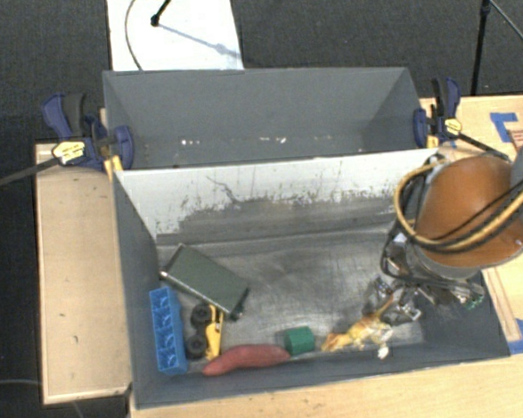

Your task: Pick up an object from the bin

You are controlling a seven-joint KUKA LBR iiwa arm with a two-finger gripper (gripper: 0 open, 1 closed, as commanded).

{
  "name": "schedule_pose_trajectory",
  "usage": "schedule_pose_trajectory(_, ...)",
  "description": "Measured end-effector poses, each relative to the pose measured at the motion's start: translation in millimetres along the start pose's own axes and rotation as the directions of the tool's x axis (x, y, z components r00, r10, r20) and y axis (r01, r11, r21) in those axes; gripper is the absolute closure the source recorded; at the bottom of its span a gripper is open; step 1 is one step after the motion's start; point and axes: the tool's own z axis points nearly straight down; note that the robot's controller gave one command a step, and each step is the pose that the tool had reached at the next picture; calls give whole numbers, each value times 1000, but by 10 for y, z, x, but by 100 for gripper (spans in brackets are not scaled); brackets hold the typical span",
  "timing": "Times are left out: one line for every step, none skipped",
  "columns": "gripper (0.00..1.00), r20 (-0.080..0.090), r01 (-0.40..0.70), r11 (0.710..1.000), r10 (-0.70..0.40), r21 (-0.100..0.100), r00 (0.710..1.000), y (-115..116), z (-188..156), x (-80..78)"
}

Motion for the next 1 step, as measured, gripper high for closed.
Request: schedule_pose_trajectory(100,-3,7,1000,-7,-1,1000,2,-75,-16)
